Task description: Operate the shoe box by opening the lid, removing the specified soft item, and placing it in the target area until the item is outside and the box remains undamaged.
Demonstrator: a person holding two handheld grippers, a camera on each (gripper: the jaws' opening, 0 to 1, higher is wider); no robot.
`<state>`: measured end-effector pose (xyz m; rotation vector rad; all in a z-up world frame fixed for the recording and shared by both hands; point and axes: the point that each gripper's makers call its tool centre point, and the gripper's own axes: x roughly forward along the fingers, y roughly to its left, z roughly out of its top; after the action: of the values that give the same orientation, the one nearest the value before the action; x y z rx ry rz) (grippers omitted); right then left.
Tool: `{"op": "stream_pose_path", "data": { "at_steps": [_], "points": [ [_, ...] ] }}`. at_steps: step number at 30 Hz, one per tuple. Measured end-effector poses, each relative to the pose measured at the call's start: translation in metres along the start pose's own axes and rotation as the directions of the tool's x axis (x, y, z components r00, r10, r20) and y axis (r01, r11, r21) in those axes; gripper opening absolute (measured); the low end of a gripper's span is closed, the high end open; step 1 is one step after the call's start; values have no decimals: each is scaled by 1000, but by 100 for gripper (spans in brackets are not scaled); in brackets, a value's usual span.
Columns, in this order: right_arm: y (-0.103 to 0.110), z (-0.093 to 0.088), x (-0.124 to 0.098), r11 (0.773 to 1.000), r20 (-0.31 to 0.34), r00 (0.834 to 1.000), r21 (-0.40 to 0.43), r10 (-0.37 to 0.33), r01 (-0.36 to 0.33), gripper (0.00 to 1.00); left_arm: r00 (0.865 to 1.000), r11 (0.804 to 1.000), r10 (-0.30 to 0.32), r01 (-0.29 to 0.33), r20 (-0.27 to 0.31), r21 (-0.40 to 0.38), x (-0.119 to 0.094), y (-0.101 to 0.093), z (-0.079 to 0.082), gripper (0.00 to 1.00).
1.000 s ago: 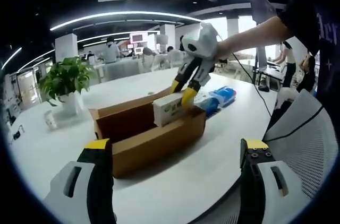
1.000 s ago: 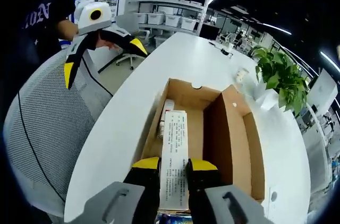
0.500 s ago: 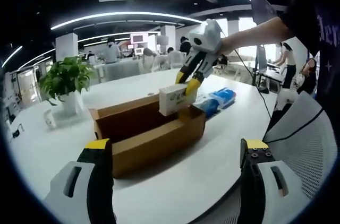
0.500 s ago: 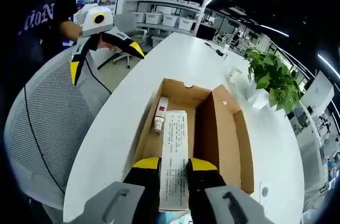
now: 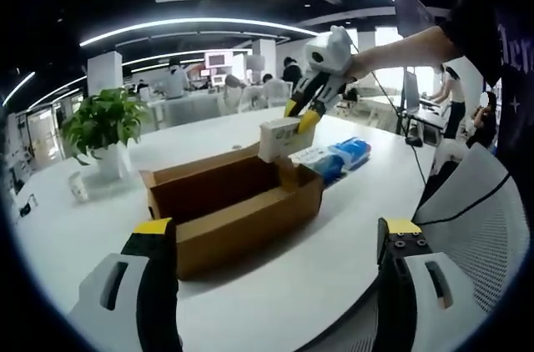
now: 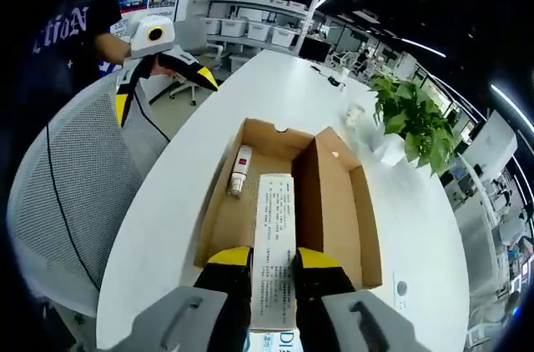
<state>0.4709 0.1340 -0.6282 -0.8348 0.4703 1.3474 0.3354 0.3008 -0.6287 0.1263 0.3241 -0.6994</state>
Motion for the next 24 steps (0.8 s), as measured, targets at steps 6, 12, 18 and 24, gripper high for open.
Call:
{"op": "stream_pose_path", "data": {
  "at_steps": [6, 12, 18, 24],
  "points": [
    [-8, -11, -14, 999, -12, 999, 3, -34, 34, 15, 1000, 1000, -2, 2, -5, 1, 0, -2, 0, 99],
    [-9, -20, -23, 999, -27, 999, 11, -47, 47, 15, 1000, 1000, -6, 6, -14, 6, 0, -4, -2, 99],
    [-11, -29, -31, 998, -41, 998, 18, -55, 55, 15, 1000, 1000, -5, 5, -18, 6, 0, -4, -2, 99],
    [-17, -43, -39, 998, -68, 996, 20, -64, 65, 15, 1000, 1000, -4, 4, -19, -2, 0, -4, -2, 99]
  ]
}}
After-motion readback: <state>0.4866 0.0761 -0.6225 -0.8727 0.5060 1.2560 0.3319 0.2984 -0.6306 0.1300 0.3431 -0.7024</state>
